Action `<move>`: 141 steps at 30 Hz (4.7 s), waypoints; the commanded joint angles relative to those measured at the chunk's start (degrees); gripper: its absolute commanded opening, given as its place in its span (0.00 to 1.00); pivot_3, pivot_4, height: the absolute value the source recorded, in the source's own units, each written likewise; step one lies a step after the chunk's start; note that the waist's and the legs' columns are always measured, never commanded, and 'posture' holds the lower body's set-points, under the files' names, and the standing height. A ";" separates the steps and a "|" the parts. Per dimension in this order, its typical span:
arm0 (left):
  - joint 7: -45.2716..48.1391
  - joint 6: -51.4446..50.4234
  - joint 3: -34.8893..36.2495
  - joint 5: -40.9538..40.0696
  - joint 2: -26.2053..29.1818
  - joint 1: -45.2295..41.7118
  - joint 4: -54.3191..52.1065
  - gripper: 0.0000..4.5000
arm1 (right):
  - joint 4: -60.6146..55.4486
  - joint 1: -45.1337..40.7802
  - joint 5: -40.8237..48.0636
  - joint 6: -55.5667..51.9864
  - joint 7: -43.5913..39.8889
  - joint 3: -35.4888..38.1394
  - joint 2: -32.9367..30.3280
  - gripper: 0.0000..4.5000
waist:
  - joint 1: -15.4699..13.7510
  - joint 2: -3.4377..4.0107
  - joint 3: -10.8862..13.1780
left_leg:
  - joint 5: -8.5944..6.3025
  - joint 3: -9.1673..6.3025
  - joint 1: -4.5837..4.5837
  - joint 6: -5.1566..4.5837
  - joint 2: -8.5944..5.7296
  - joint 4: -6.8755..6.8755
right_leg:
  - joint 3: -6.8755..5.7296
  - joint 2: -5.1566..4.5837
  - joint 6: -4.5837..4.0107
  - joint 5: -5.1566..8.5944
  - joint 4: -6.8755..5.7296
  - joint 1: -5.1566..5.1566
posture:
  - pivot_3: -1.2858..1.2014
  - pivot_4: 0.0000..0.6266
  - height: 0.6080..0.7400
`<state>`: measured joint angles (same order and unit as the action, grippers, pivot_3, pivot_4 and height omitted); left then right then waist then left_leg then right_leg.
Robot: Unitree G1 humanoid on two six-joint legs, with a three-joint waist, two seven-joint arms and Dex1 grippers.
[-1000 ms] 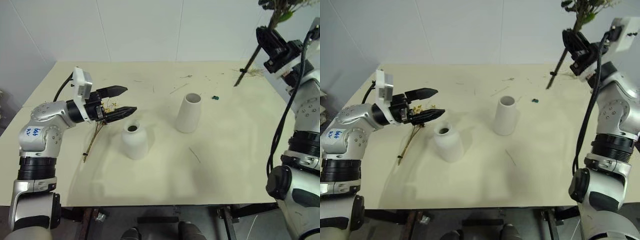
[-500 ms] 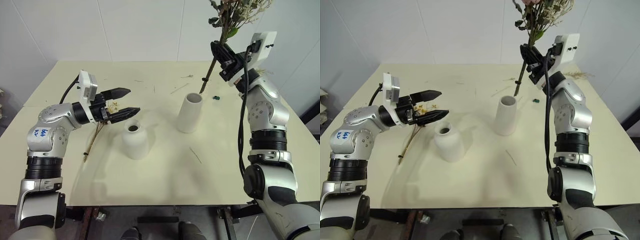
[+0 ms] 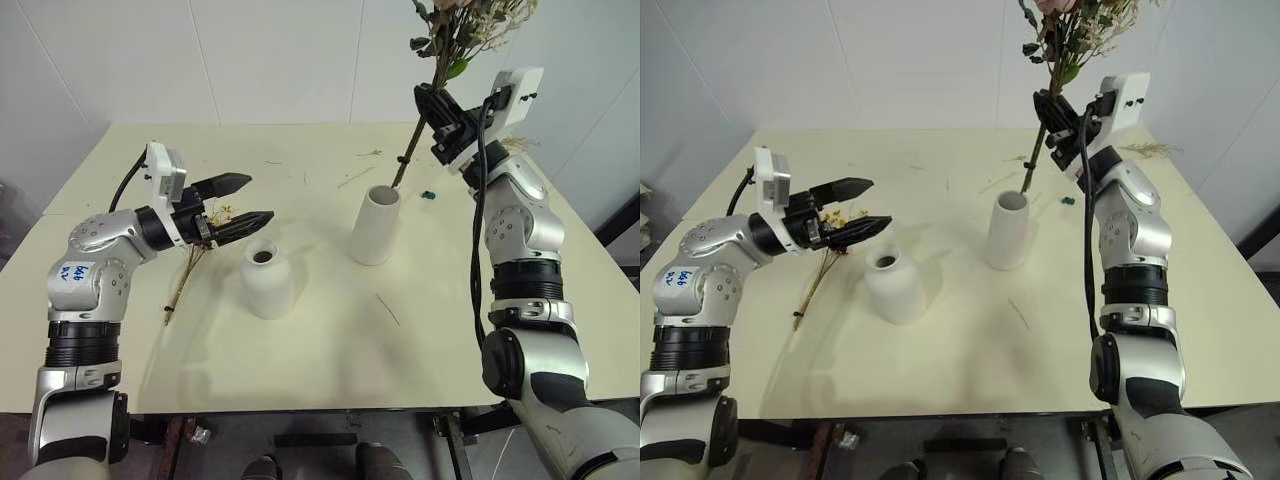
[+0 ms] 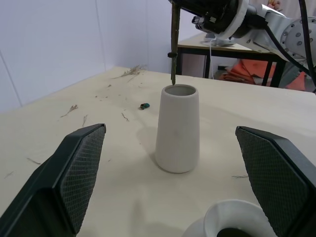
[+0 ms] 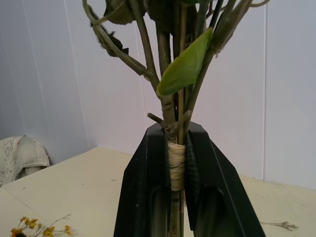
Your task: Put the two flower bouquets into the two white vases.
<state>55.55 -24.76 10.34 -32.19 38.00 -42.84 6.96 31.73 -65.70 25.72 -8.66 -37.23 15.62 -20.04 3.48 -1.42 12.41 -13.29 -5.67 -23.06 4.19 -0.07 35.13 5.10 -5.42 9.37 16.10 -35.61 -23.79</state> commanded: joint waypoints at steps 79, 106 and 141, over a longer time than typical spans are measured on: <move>-16.50 -39.49 -11.76 17.84 16.43 4.77 -1.19 1.00 | -44.60 31.21 19.34 -23.65 -39.22 -1.96 -34.53 0.99 | -0.60 -0.04 0.03 | -0.06 -0.03 -0.01 -0.07 0.00 0.02 | -0.02 0.00 -0.04 0.13 0.20 0.04 | 0.52 0.24 1.00; -15.39 -38.53 -14.33 20.33 12.81 1.65 9.66 0.15 | -46.73 39.99 22.05 -14.74 -38.32 0.25 -26.08 1.00 | -1.69 -0.19 -0.07 | -0.02 -0.05 0.29 -0.03 -0.03 0.09 | -0.03 -0.01 -0.06 0.12 0.10 0.29 | 0.52 0.24 1.00; -2.66 -15.70 14.46 -18.96 -9.35 0.61 -6.43 0.01 | -41.26 43.28 16.03 -8.24 -32.96 0.80 -24.01 1.00 | -1.85 -0.24 -0.04 | -0.02 -0.05 0.25 0.02 -0.03 0.21 | -0.04 -0.03 -0.03 0.09 0.12 0.31 | 0.52 0.24 1.00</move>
<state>50.80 -43.17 25.90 -51.96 28.53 -42.76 2.47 -7.86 -22.47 41.51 -17.84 -70.92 14.60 -44.06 1.63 -1.66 12.37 -13.32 -5.71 -22.81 4.22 -0.10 35.34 5.06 -5.44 9.34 16.18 -35.48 -23.48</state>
